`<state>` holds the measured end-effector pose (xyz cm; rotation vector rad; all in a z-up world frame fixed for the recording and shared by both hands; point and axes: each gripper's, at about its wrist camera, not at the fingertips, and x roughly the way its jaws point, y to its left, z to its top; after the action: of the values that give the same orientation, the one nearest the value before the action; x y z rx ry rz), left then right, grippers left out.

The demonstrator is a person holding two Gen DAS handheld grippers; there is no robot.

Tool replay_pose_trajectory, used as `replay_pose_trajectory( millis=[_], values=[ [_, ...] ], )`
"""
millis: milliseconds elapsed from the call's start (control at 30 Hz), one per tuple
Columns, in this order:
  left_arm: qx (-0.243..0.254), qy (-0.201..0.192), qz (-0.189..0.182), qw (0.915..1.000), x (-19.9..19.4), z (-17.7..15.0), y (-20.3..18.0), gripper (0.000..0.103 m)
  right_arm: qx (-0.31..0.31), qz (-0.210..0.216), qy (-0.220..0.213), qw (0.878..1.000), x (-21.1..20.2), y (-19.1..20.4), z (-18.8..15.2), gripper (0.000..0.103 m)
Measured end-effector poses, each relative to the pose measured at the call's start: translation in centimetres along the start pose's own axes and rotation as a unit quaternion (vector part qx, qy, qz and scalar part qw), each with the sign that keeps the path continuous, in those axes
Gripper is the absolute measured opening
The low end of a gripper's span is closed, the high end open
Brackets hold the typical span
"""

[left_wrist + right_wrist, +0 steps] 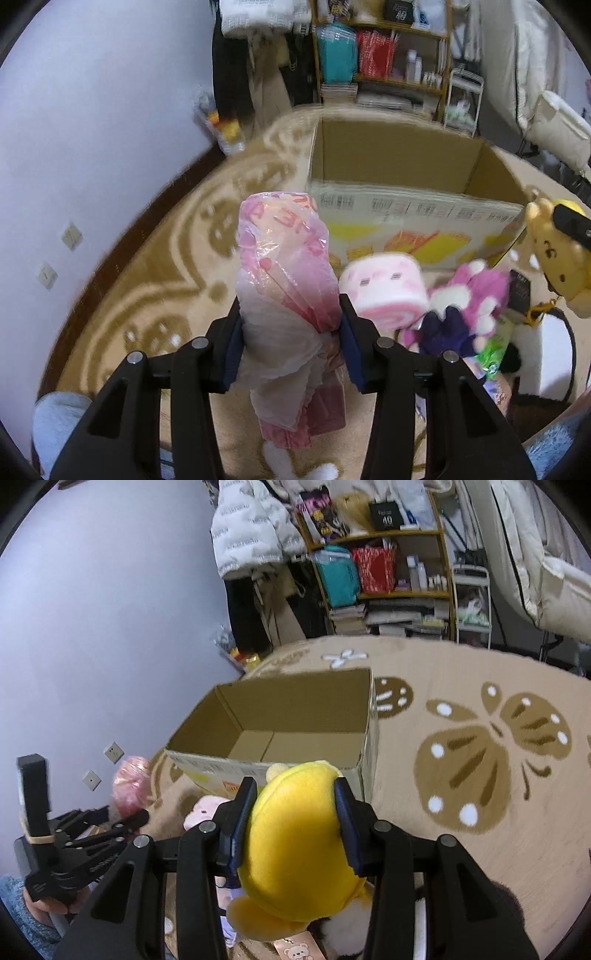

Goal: Organize soft objects
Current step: 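Lift both items over the cardboard box and open both tools to drop them inside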

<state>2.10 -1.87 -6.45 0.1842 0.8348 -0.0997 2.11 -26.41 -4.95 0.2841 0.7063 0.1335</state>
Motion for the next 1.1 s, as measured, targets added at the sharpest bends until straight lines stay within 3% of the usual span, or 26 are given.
replay_pose_trajectory(
  millis=[133,300,567,1100],
  values=[
    [0.025,-0.062,0.001,0.9978,-2.9,0.9,-0.7,0.045,-0.015,0.003,-0.027,1.0,-1.5,0.6,0.7,0.044],
    [0.046,-0.101,0.007,0.9938,-4.2,2.1,-1.3,0.045,-0.059,0.009,-0.058,0.997,-3.3,2.3,1.8,0.044],
    [0.059,-0.118,0.018,0.9911,-2.8,4.6,-1.7,0.045,-0.085,0.019,-0.069,0.994,-2.9,4.0,2.9,0.045],
    [0.073,-0.131,0.014,0.9886,1.0,10.3,-3.5,0.045,-0.069,0.031,-0.081,0.994,1.8,4.0,7.1,0.045]
  ],
)
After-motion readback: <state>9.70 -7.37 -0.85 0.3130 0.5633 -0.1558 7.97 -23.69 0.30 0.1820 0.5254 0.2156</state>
